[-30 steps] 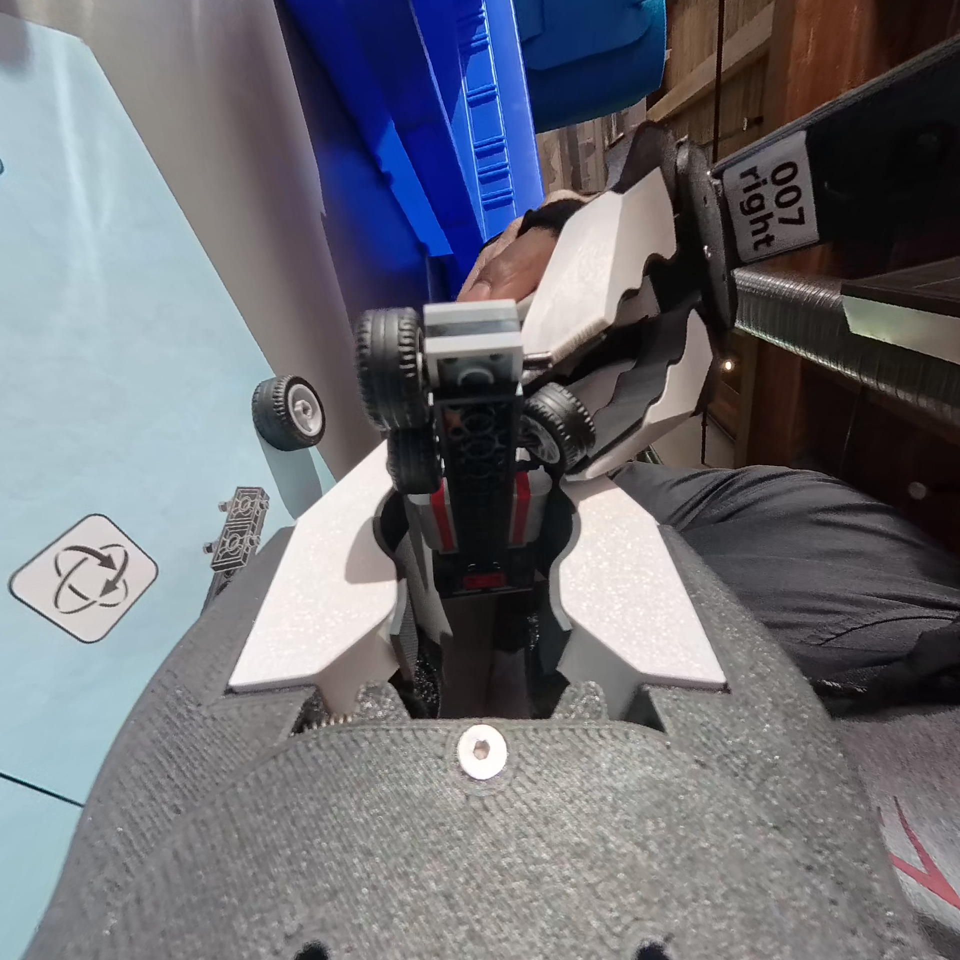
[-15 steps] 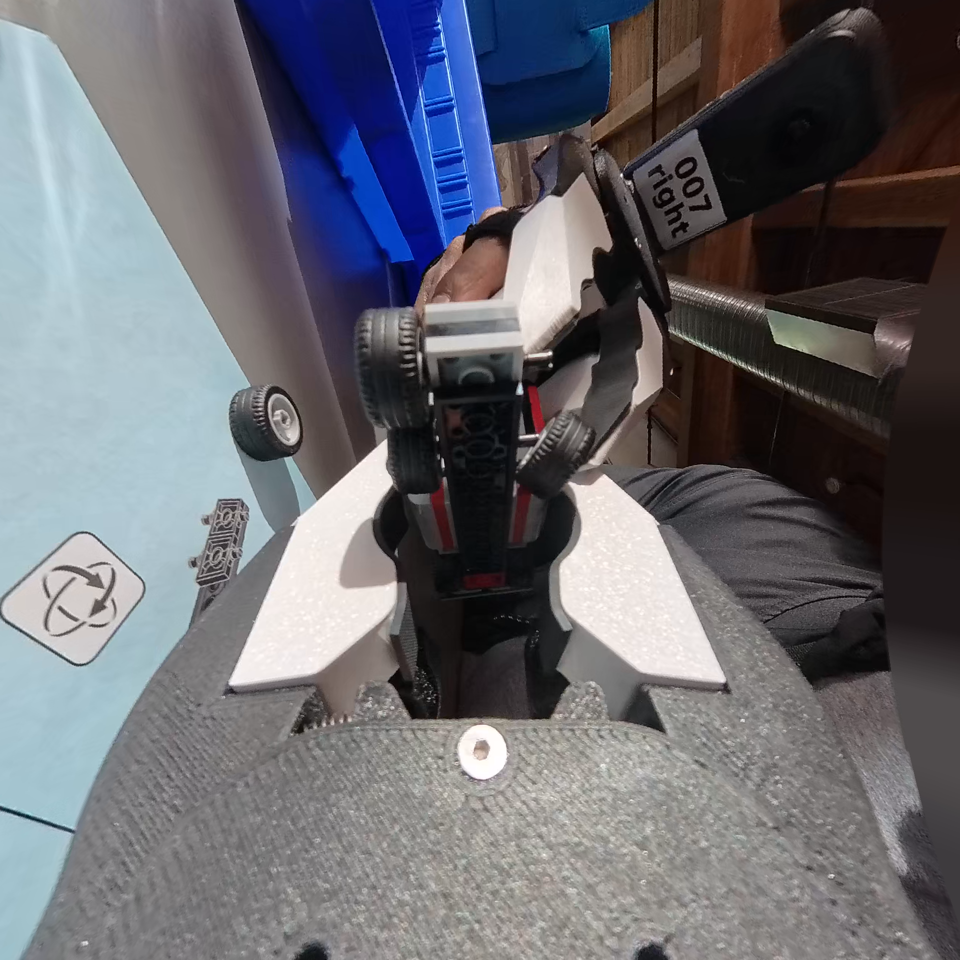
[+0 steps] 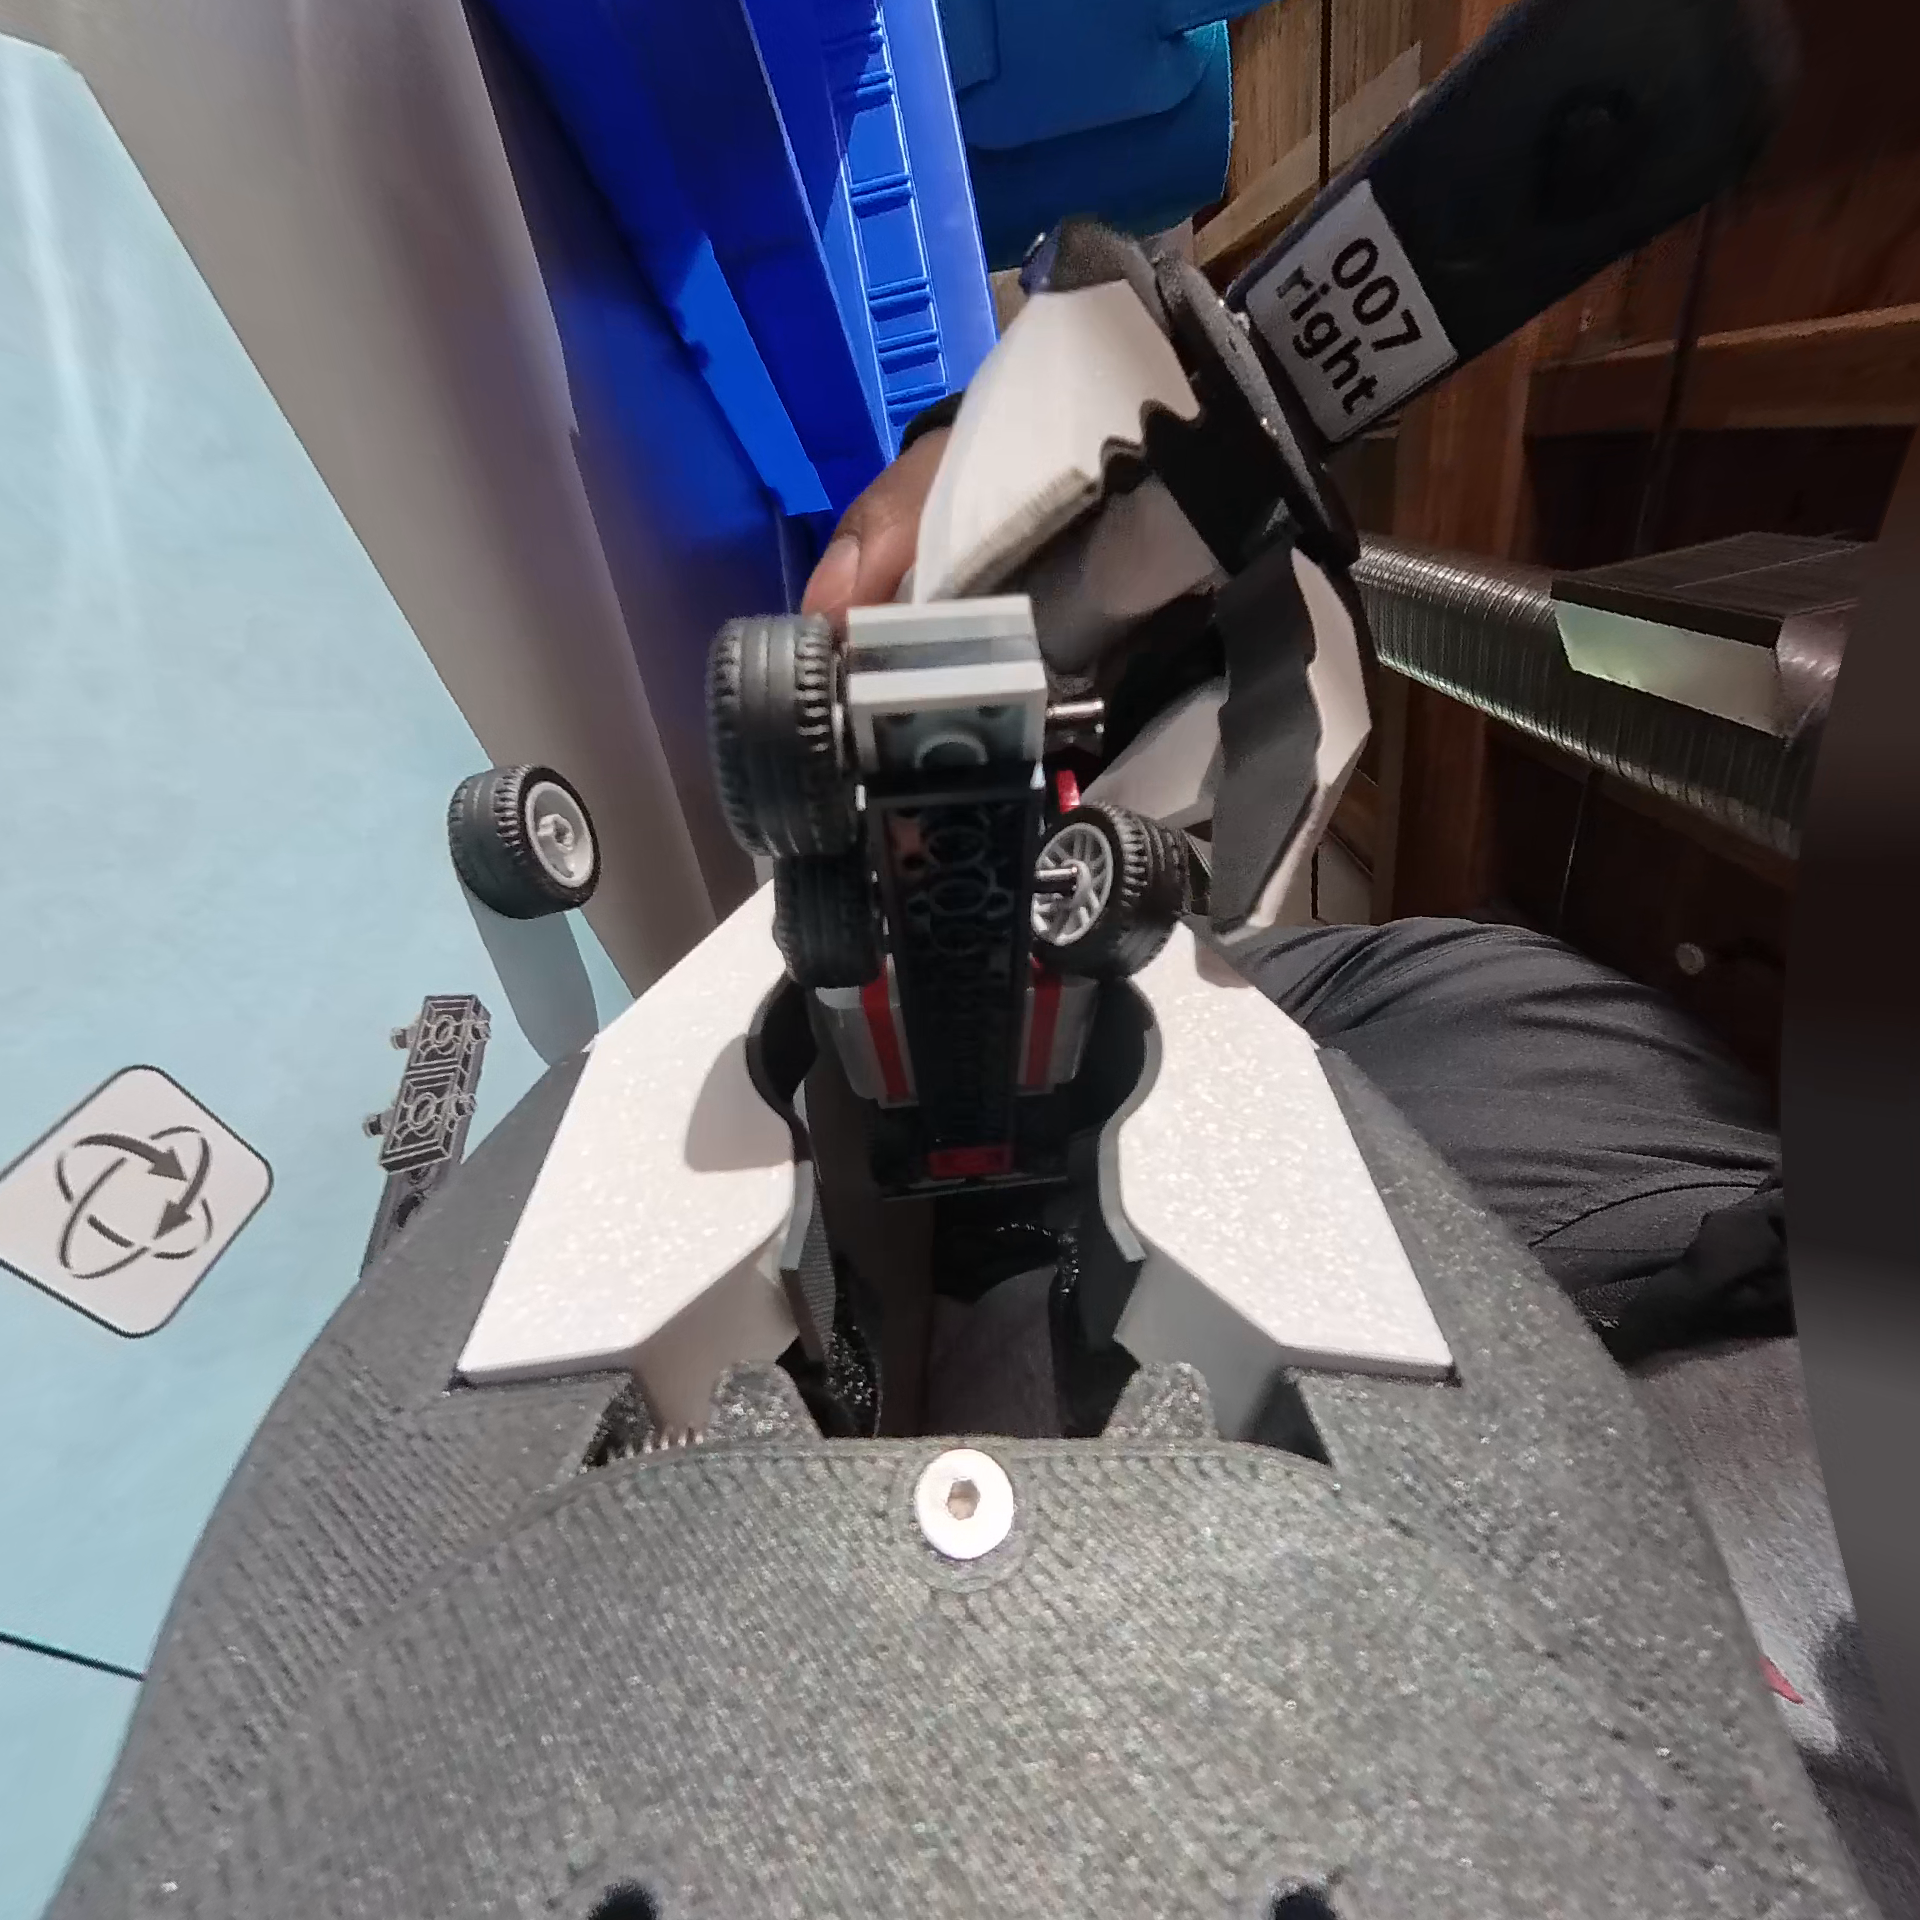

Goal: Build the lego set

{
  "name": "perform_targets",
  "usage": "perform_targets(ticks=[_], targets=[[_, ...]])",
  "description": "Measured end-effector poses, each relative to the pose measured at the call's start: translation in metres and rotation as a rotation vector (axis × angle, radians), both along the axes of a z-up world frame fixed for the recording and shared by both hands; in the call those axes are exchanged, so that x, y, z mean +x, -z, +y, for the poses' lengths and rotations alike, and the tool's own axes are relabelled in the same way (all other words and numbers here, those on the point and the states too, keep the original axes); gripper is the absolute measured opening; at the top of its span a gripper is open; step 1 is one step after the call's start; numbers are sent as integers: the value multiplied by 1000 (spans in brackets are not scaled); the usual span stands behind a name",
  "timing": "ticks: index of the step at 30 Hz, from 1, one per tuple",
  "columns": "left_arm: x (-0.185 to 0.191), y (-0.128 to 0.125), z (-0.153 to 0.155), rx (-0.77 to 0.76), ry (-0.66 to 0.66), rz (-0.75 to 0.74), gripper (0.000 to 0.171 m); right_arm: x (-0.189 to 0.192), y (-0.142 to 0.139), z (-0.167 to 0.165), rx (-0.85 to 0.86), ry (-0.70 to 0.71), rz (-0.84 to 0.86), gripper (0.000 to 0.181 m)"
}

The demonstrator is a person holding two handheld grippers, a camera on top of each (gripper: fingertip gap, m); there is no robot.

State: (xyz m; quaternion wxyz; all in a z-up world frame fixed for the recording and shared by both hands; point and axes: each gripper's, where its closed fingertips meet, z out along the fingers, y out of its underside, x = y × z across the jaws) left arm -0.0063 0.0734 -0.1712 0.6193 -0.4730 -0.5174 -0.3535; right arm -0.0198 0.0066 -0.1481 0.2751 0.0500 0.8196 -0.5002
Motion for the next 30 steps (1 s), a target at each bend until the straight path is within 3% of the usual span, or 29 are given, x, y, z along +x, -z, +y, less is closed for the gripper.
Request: perform_targets(ticks=[3, 6, 17, 23, 30], targets=[[1, -1, 1, -2, 4, 8, 52, 1, 4, 1, 29, -1, -104, 67], [3, -1, 3, -18, 16, 33, 52, 6, 7, 1, 46, -24, -228, 71], [9, -1, 9, -66, 45, 81, 52, 17, 11, 5, 69, -83, -338, 65], [12, 1, 11, -103, 55, 105, 52, 20, 11, 5, 64, -98, -383, 47], [8, 4, 8, -160, 23, 142, 52, 22, 13, 8, 72, -102, -426, 46]])
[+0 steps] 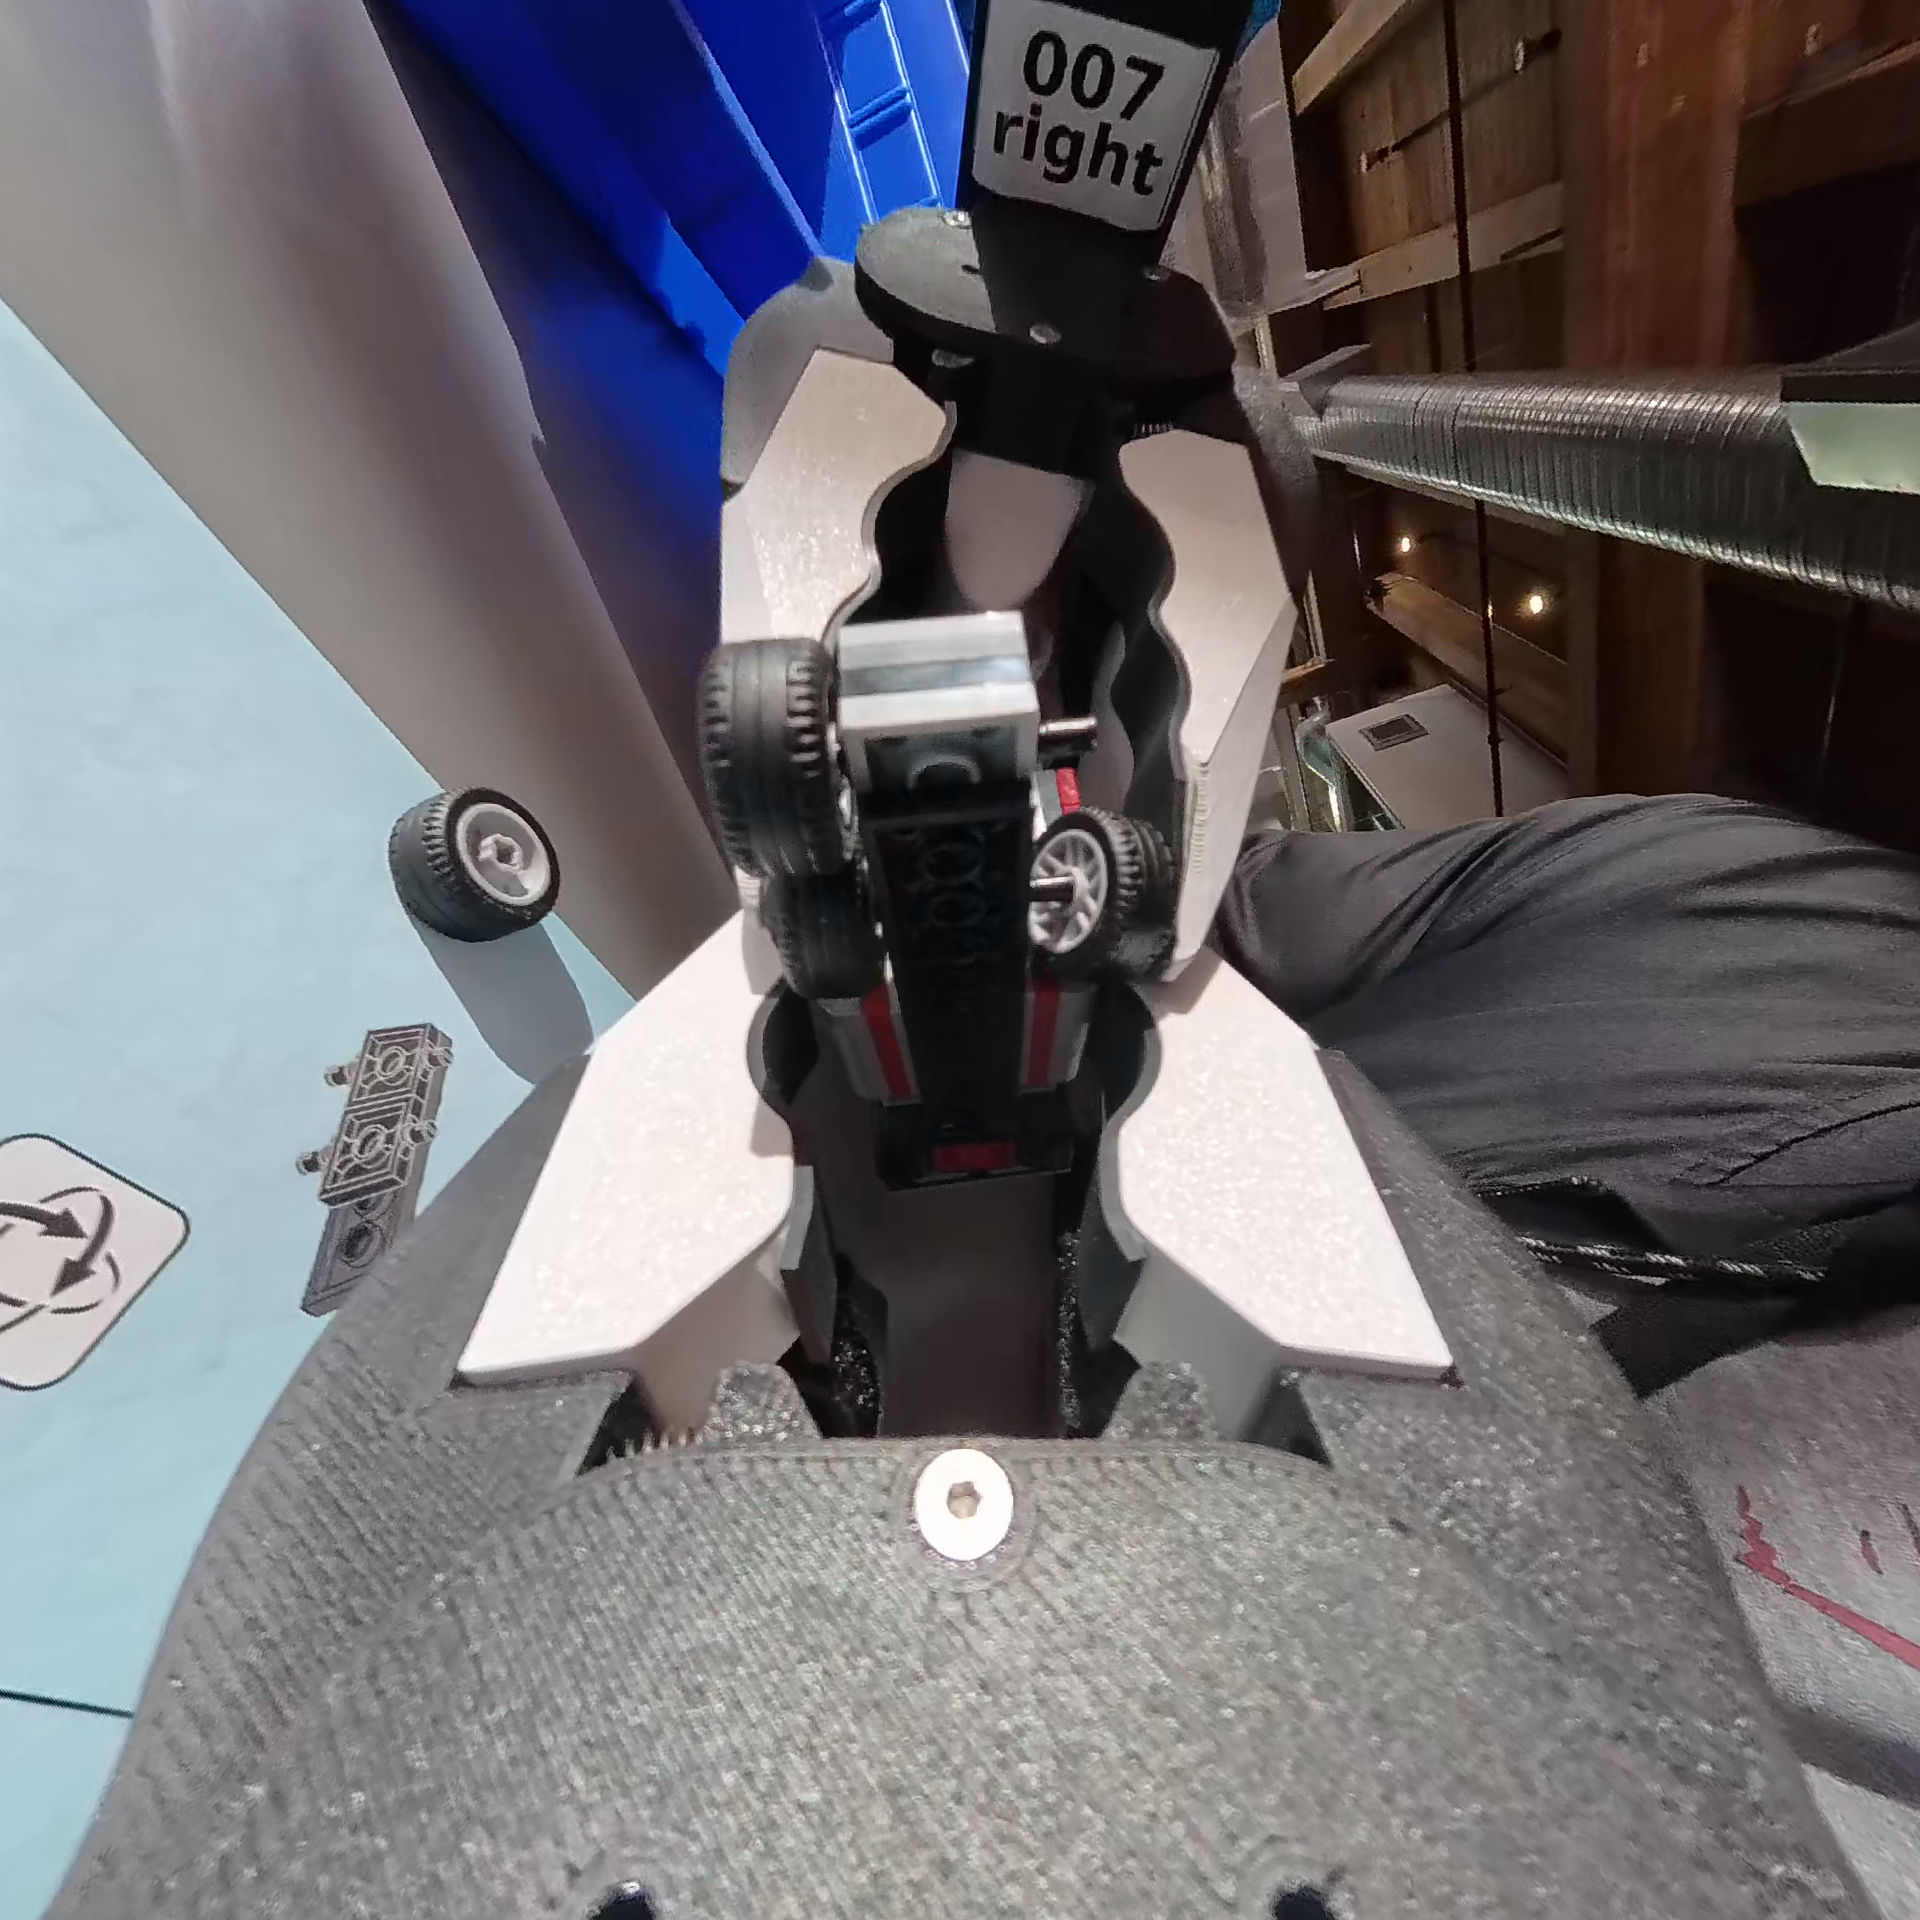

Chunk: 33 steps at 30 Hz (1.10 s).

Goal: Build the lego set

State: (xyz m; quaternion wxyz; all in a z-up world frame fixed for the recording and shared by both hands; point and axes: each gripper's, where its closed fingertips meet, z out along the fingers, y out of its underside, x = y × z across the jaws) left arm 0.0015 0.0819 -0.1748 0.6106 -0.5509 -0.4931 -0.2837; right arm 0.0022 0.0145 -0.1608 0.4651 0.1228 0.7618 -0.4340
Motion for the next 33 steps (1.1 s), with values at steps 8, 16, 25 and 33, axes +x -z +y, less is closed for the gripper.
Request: perform_targets(ticks=[8, 16, 25, 33], targets=[[2, 2, 0, -32, 23, 18, 52, -1, -1, -2, -1, 18, -50, 46], [3, 5, 2, -71, 21, 39, 51, -2, -3, -4, -19, 31, -50, 44], [4, 5, 2, -77, 27, 40, 51, 2, -1, -2, -22, 11, 24, 46], [2, 4, 0, -64, 14, 31, 51, 1, 0, -2, -15, 15, 53, 46]])
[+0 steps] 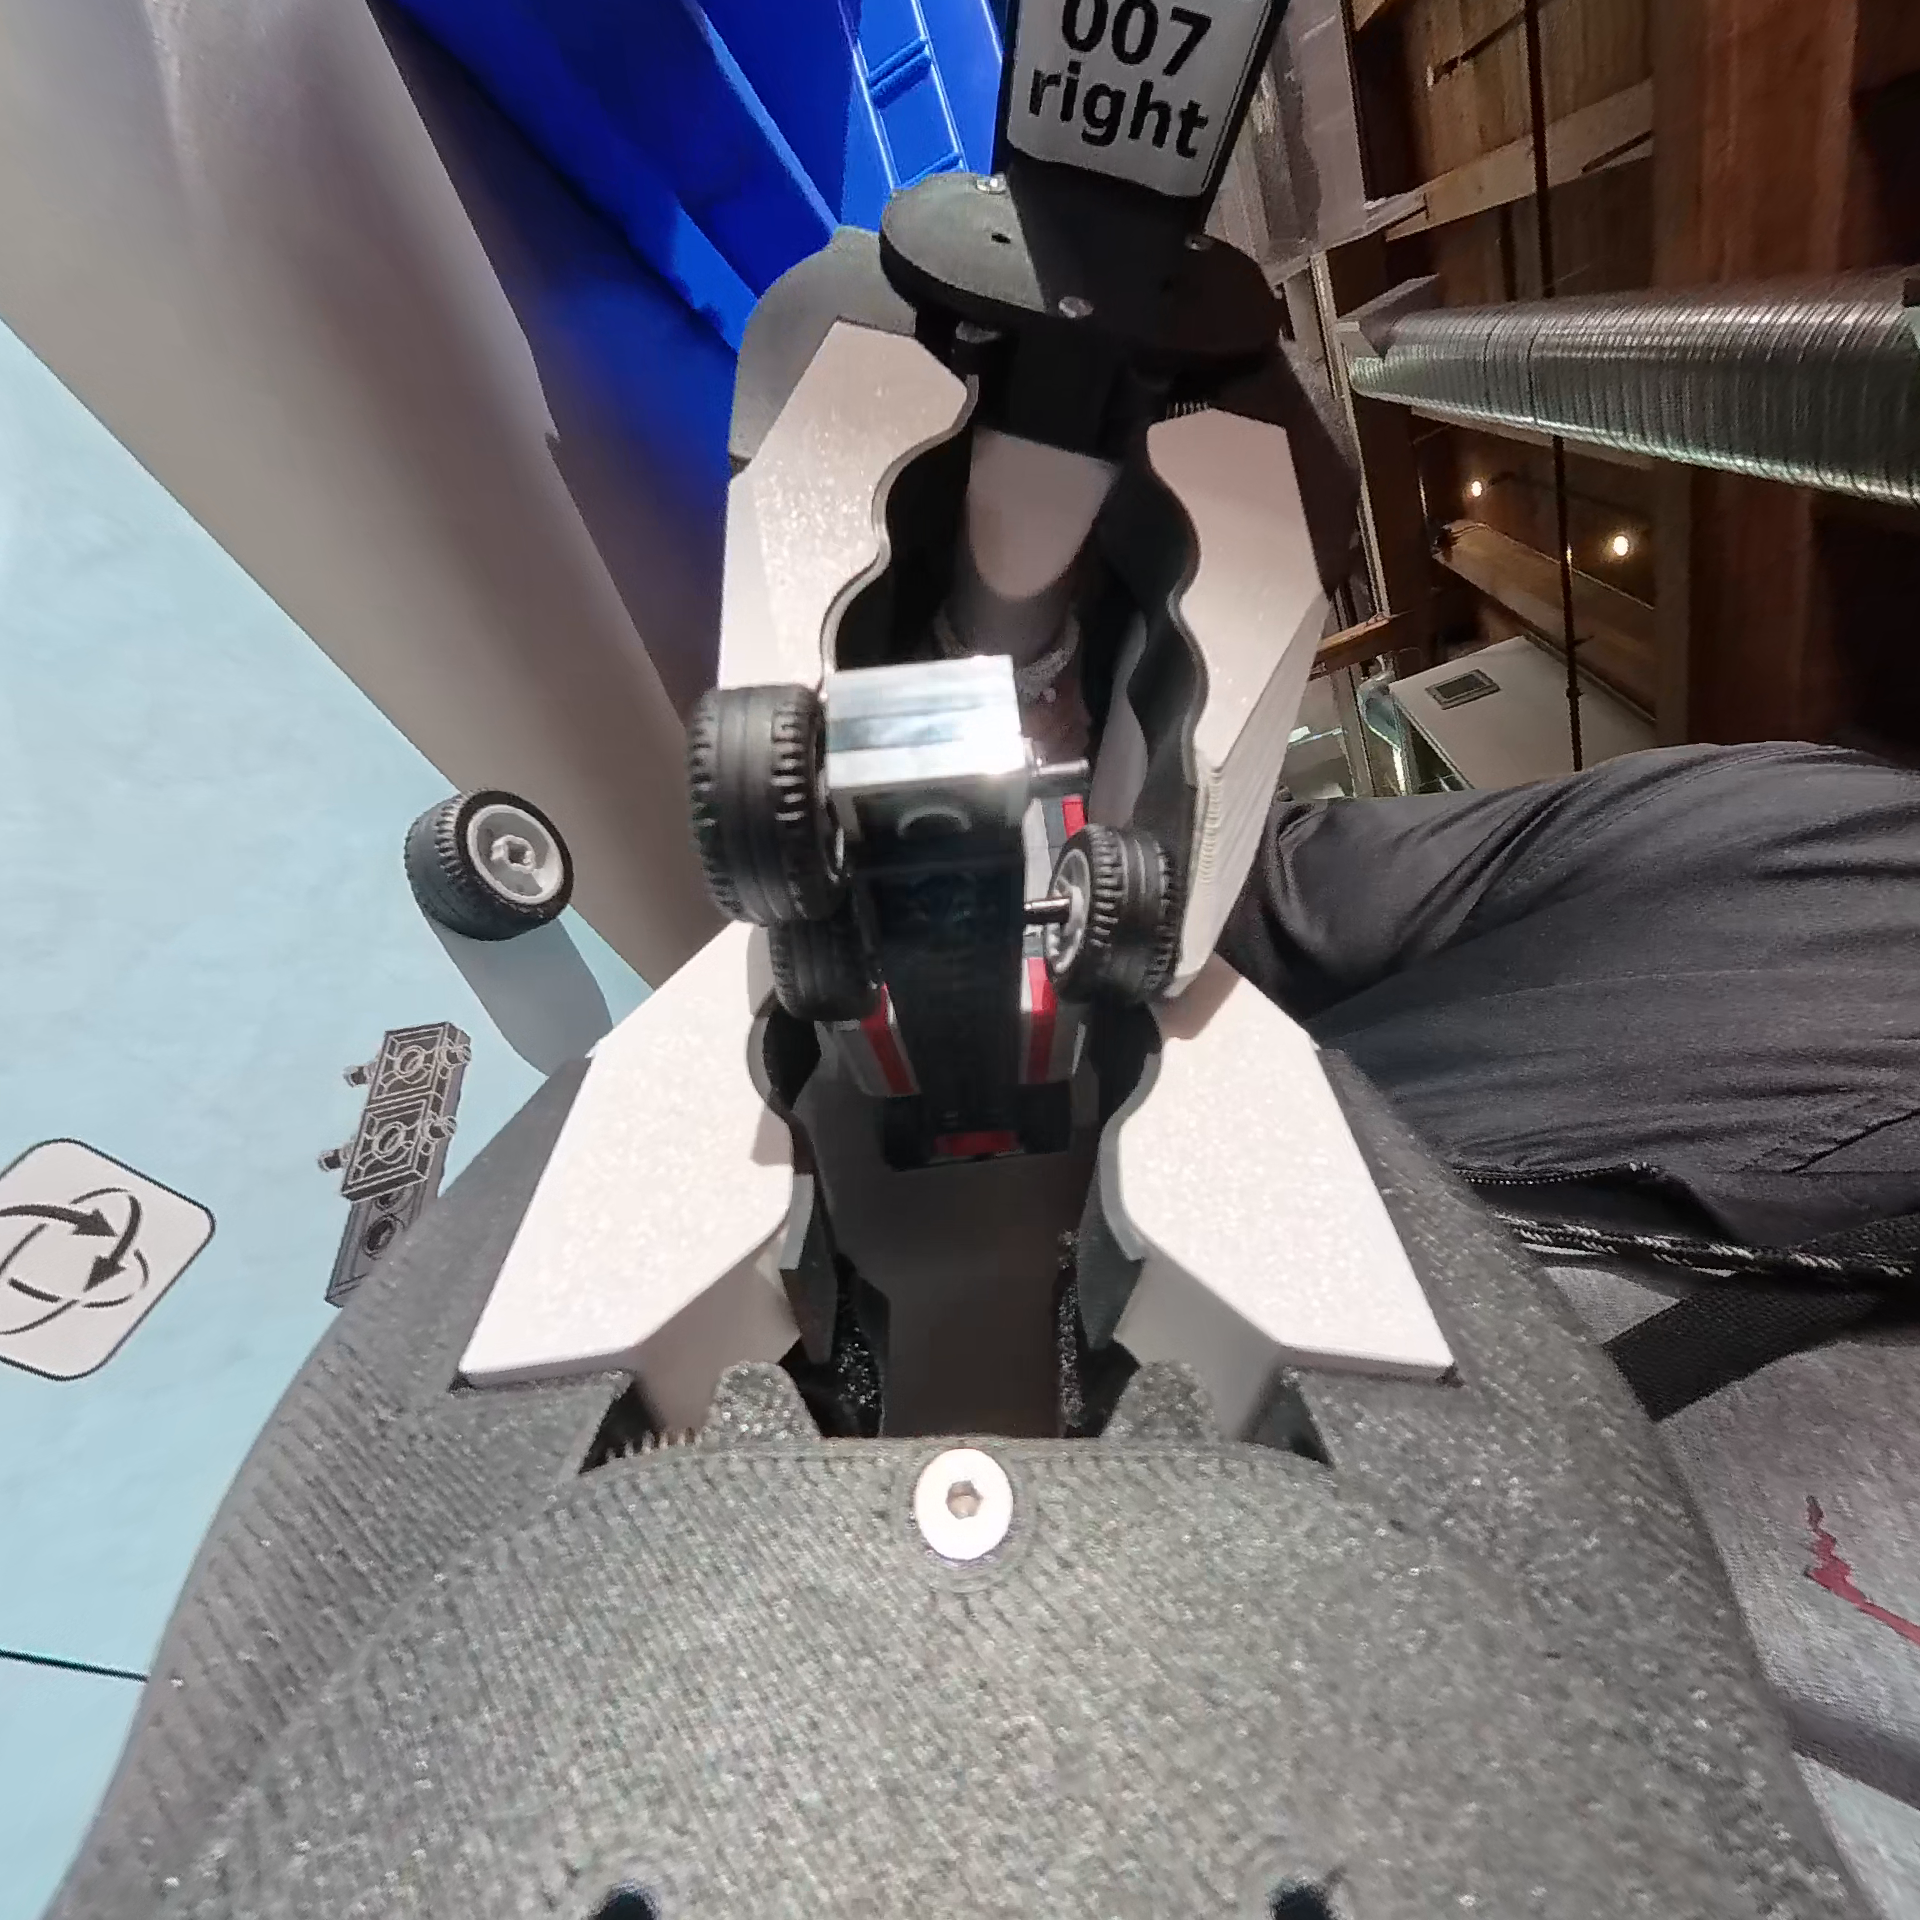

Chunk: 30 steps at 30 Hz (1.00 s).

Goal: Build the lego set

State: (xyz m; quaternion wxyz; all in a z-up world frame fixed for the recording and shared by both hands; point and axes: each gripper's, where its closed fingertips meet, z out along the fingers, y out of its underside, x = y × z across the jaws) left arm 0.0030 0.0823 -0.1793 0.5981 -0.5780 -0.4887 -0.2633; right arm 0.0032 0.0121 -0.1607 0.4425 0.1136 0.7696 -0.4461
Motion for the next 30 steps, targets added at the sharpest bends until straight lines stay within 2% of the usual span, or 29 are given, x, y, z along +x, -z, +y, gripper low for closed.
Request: perform_targets(ticks=[19, 22, 26, 30], targets=[[3, 3, 3, -26, 16, 11, 53, 3, 6, 2, 41, -14, -69, 45], [4, 4, 4, -51, 21, 27, 52, 4, 7, 2, 41, -18, -81, 41], [3, 3, 3, -38, 16, 17, 52, 4, 5, 1, 23, -14, -25, 41], [-2, -4, -3, 36, -12, -6, 51, -2, -3, 0, -33, 10, 79, 45]])
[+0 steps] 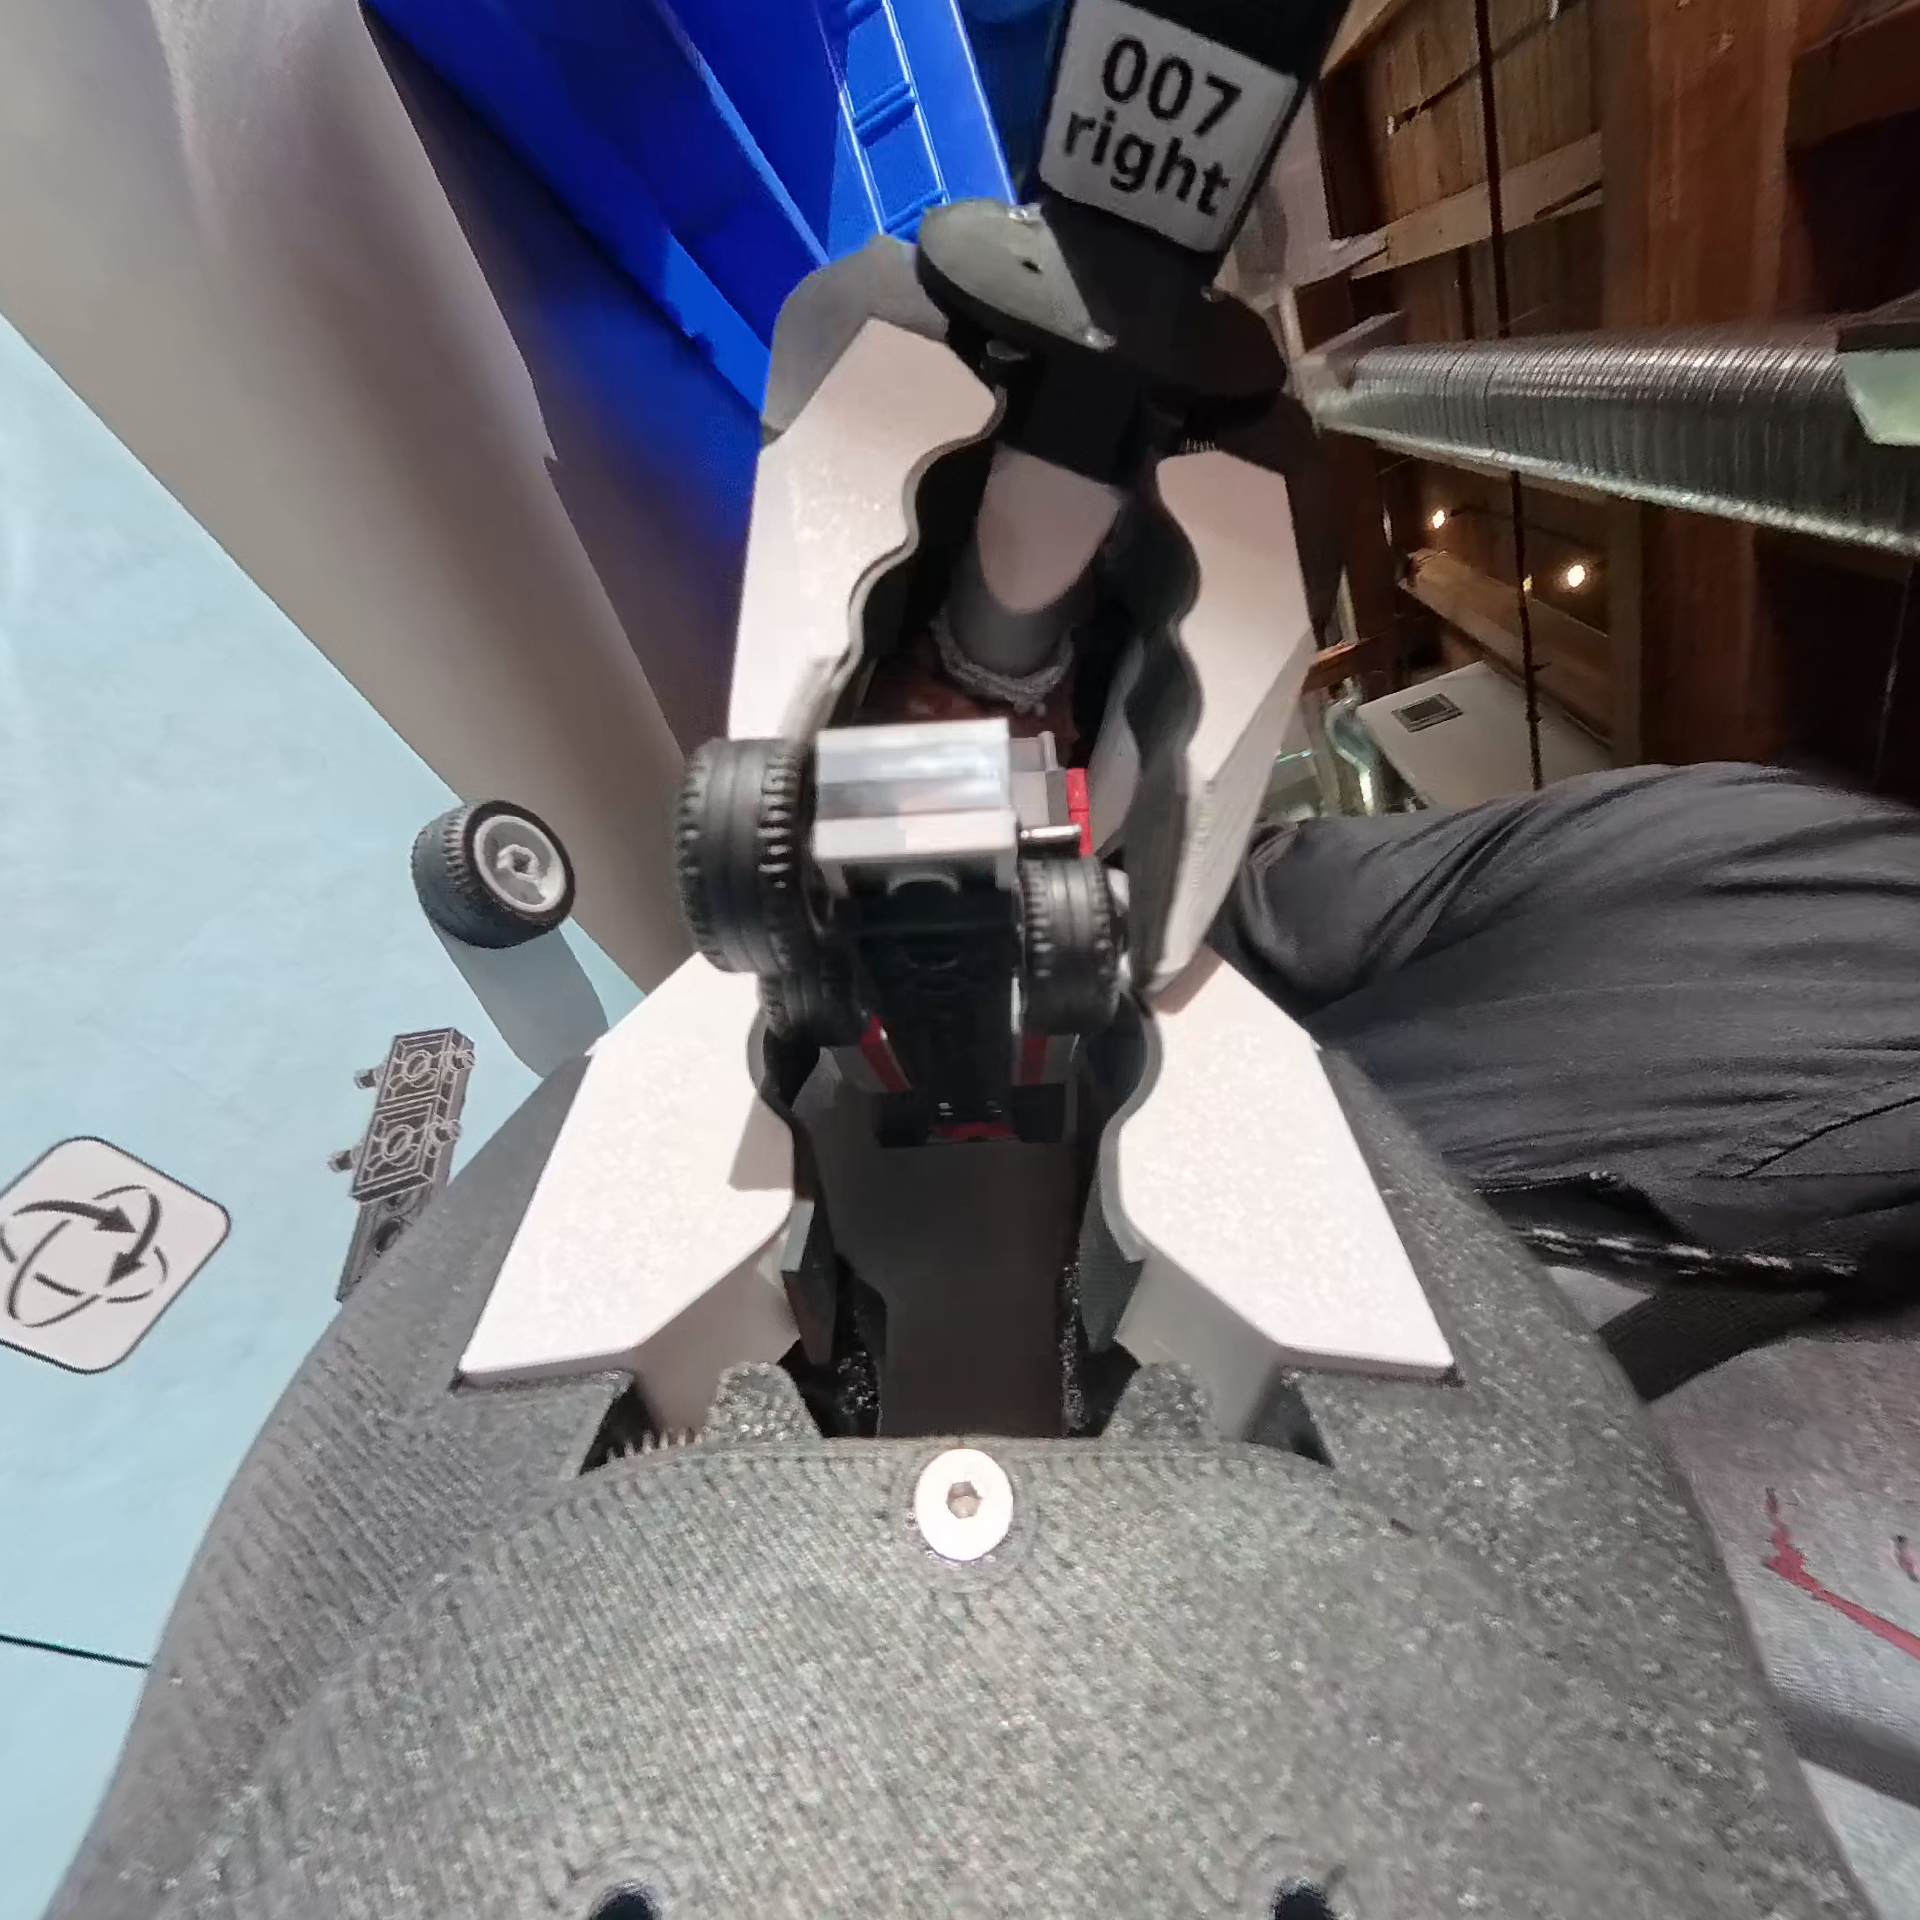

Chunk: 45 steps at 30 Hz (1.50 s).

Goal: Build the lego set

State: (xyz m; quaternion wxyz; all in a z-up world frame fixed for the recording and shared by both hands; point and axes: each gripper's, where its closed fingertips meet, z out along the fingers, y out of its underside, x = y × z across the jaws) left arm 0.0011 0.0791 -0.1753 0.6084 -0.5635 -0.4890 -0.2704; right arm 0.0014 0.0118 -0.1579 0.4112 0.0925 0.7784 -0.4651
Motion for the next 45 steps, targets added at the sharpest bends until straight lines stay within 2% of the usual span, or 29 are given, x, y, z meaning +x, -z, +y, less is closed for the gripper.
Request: perform_targets(ticks=[1, 4, 7, 13, 18, 24, 32, 39, 45], targets=[[-2, -2, -3, 37, -8, -26, 51, -4, -4, 2, -25, 8, 22, 54], [-3, -10, -8, 149, 15, -90, 52, -21, -12, 7, -56, 74, 28, 53], [6, -13, -3, 183, 97, -107, 52, -25, -14, 7, -56, 91, -71, 53], [20, -9, 7, 92, 188, -47, 52, -7, -9, 1, 5, 62, -170, 54], [27, -18, 12, 46, 217, 36, 52, -1, -16, 2, 2, 50, -165, 48], [34, -21, 16, 17, 263, 69, 52, 4, -18, 6, 21, 34, -117, 28], [42, -18, 17, -54, 321, 112, 52, 11, -20, 9, 13, -15, -86, 29], [40, -16, 15, -62, 312, 119, 52, 10, -19, 6, 4, -9, -80, 27], [16, -29, 1, 63, 164, 104, 55, -18, -37, 5, -65, 149, -113, 26]])
